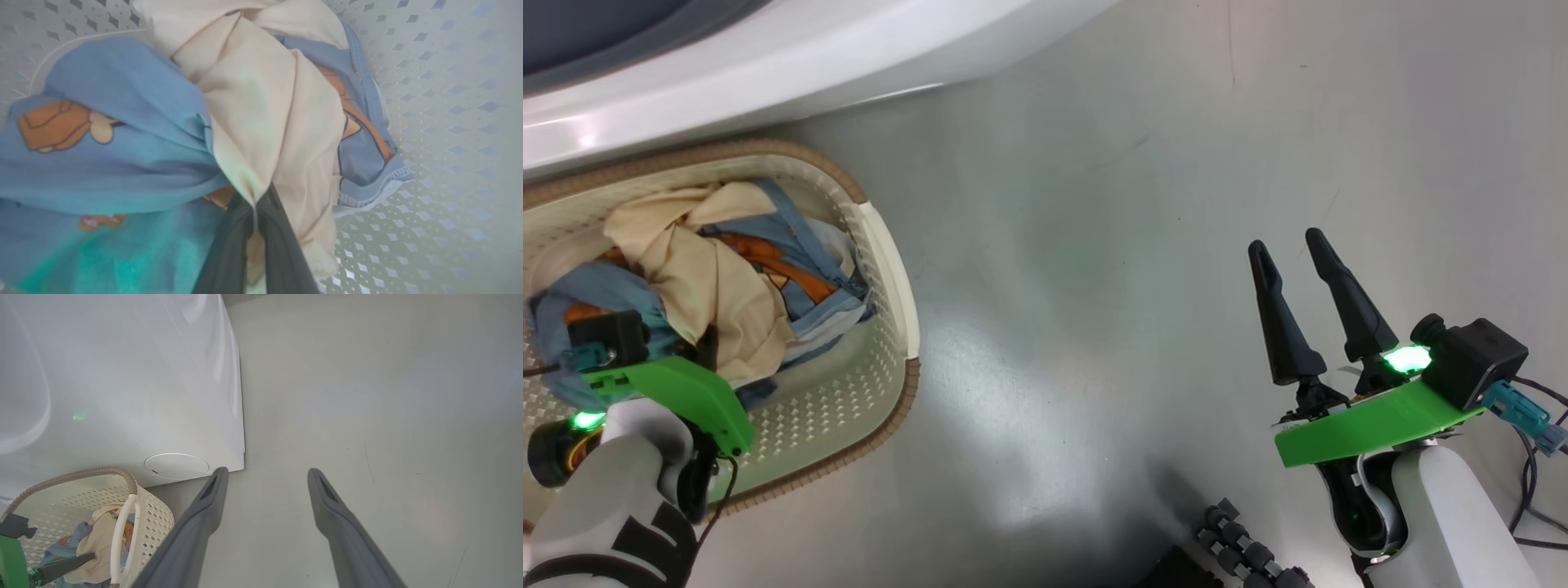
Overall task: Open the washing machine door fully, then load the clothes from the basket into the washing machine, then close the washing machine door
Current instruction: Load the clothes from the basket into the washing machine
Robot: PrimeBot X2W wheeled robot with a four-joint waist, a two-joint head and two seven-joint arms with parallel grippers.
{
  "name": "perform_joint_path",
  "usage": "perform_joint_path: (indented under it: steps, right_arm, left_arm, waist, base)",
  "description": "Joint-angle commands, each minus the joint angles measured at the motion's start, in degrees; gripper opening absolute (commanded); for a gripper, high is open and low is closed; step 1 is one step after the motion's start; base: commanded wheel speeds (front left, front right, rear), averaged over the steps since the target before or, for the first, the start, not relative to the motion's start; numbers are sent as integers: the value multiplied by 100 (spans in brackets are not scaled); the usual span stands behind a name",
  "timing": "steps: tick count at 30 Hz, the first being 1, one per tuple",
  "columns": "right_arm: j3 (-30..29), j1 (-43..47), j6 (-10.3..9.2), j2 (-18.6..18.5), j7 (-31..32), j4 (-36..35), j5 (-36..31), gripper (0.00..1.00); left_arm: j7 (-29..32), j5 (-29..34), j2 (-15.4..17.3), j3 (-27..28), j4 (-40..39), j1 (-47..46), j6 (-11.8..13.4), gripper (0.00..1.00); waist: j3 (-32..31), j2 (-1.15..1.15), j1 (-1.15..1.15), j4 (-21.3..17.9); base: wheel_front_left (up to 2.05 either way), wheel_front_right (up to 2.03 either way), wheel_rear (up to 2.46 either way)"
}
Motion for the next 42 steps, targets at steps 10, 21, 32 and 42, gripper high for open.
perform_joint_path:
  steps: [10,21,32,42]
  right_arm:
    - [51,55,9,-105,-68,-48,-16,100]
    - [-5,181,9,-240,-68,-7,-41,100]
    - [-83,466,9,-368,-68,55,-28,100]
    - [-169,1016,9,-498,-68,184,6,100]
  left_arm:
    - [-200,-237,22,-100,-25,113,-9,0]
    - [-326,-355,-50,3,-539,573,-9,0]
    - [-329,223,-216,1042,-1781,1652,18,0]
    - [-330,879,-632,1933,-2853,2915,8,0]
  waist:
    - [-232,0,0,171]
    - [-811,0,0,534]
    - [-1717,0,0,893]
    - [-2875,0,0,1156]
  base:
    - [0,0,0]
    - [0,0,0]
    - [0,0,0]
    - [0,0,0]
